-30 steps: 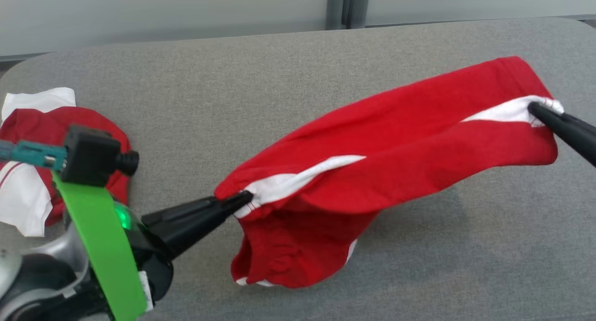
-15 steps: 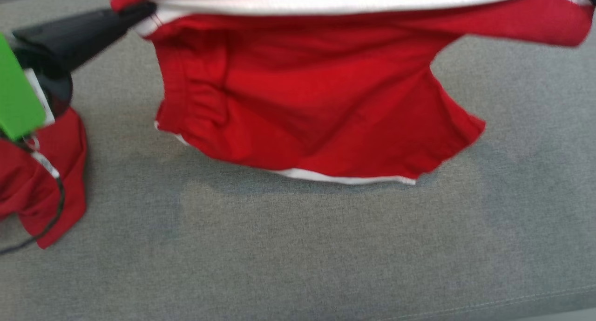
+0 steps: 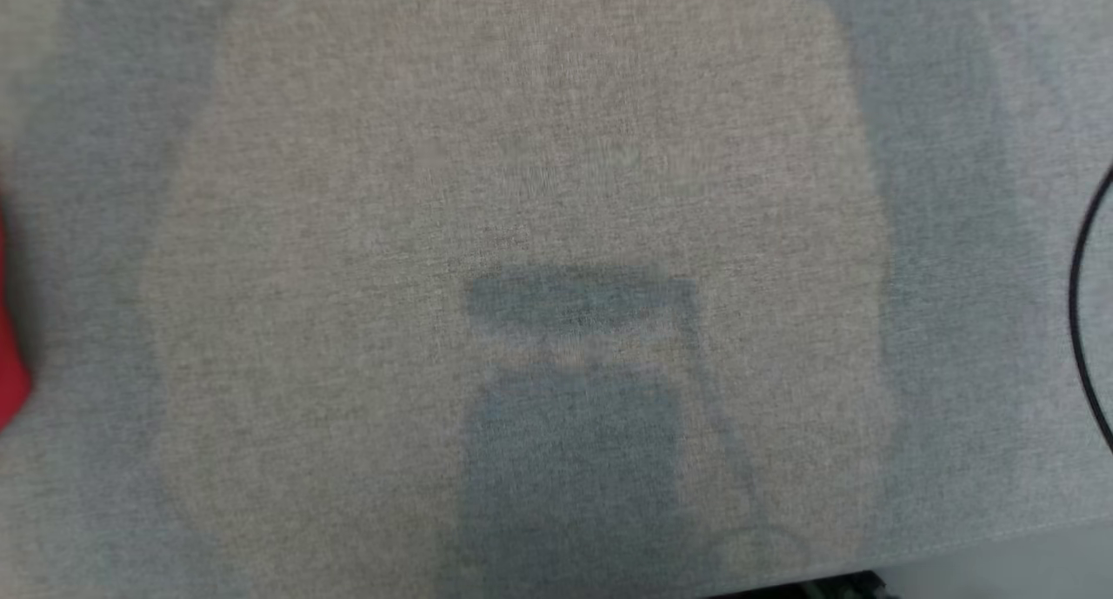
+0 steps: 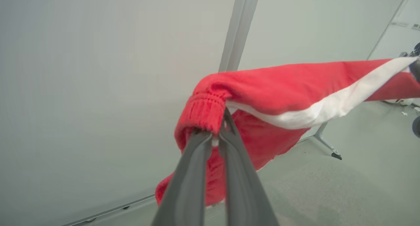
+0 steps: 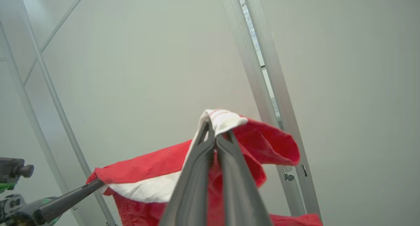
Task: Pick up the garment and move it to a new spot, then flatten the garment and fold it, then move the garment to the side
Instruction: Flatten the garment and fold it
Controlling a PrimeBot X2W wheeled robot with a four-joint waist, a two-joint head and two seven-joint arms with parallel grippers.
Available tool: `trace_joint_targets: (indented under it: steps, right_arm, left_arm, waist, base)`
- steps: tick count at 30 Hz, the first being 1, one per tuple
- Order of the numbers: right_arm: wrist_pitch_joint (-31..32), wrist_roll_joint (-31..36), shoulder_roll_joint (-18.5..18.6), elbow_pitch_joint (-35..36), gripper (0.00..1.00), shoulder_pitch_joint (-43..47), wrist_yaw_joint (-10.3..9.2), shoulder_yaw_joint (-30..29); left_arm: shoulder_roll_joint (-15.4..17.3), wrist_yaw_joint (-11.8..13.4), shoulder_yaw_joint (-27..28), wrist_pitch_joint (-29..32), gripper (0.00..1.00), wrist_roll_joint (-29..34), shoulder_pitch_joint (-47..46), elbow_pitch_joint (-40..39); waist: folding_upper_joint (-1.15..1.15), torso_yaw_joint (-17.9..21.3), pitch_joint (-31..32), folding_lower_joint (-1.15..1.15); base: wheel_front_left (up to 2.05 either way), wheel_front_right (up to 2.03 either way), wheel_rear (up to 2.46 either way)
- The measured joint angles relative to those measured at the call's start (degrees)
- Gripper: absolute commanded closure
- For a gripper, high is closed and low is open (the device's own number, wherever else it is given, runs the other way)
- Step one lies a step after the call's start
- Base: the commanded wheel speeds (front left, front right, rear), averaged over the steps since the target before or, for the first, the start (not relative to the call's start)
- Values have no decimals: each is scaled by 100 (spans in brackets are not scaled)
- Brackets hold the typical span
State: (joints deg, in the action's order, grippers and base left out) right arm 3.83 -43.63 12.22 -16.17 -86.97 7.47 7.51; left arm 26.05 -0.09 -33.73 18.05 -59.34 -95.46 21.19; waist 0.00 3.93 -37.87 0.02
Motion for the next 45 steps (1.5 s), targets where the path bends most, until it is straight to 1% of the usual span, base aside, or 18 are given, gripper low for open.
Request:
trace_joint_targets:
  steps: [1,3,6,9,12,14,16,17,22,26,29,31,34,36,39,41,43,45]
  right_arm:
    - [-162,99,-92,-179,100,-154,1,32]
    - [-278,124,-147,-524,100,-220,0,207]
    - [-500,-67,-154,-881,100,254,1,598]
    - [-681,-365,30,-1015,100,1115,0,1099]
    - [-817,-713,347,-844,100,1827,1,1645]
    - [-931,-1067,586,-615,100,2333,0,1916]
    - [-1093,-1312,918,-339,100,2813,1,2119]
    - [-1093,-1312,918,-339,100,2813,1,2119]
    - [-1460,-1885,1722,324,100,4112,1,2503]
    - [-1657,-2220,2328,902,100,5155,1,2531]
    - [-1724,-2454,2740,1403,100,6079,1,2495]
    - [-1757,-2639,3038,1766,100,6742,1,2431]
    - [-1805,-2945,3423,2310,100,7782,1,2241]
    - [-1818,-3131,3684,2708,100,8502,2,2063]
    - [-1840,-3394,4008,3288,100,9397,1,1901]
    - [-1855,-3499,4241,3699,100,9758,1,1670]
    - [-1845,-3588,4263,3908,100,9679,1,1508]
    - [-1705,-3644,4245,3968,100,9371,1,1447]
  left_arm:
    - [-40,-181,-111,-172,100,210,-90,204]
    - [-209,-352,-202,-526,100,328,-81,633]
    - [-356,-602,-481,-1040,100,466,448,1174]
    - [-394,-699,-762,-1474,100,438,1284,1622]
    - [-377,-723,-965,-1734,100,222,1864,1757]
    - [-313,-725,-1157,-1859,100,34,2274,1590]
    - [-188,-728,-1328,-1923,100,-181,2562,1360]
    - [-188,-728,-1328,-1923,100,-181,2562,1360]
    - [274,-730,-1712,-2179,100,-747,3571,523]
    - [636,-730,-1869,-2428,100,-1245,4669,-275]
    - [947,-727,-2050,-2531,100,-1412,5565,-922]
    - [1137,-609,-2134,-2649,100,-1611,6208,-1428]
    - [1425,-250,-2320,-2840,100,-1783,7177,-2239]
    - [1610,-67,-2425,-2976,100,-1914,7761,-2831]
    - [1814,188,-2292,-3177,100,-2107,8391,-3623]
    - [1989,378,-2130,-3232,100,-2235,8722,-4273]
    - [2125,527,-2053,-3244,100,-2237,8829,-4566]
    - [2296,644,-1993,-3127,100,-2291,8798,-4842]
  waist:
    - [0,10,-106,0]
    - [0,28,-303,0]
    - [0,57,-543,0]
    - [0,105,-605,1]
    - [0,132,-523,-1]
    - [0,155,-435,-1]
    - [0,168,-335,-2]
    - [0,168,-335,-2]
    - [0,173,13,-2]
    - [0,164,429,-2]
    - [0,155,748,-3]
    - [0,150,949,-3]
    - [0,148,1211,-3]
    - [0,147,1352,-3]
    - [0,151,1484,-3]
    - [0,171,1470,-3]
    - [0,189,1416,-3]
    - [0,206,1352,-2]
  base:
    - [0,0,0]
    - [0,0,0]
    - [0,0,0]
    - [0,0,0]
    - [0,0,0]
    - [0,0,0]
    - [0,0,0]
    - [0,0,0]
    - [0,0,0]
    - [0,0,0]
    - [0,0,0]
    - [0,0,0]
    - [0,0,0]
    - [0,0,0]
    - [0,0,0]
    - [0,0,0]
    - [0,0,0]
    - [0,0,0]
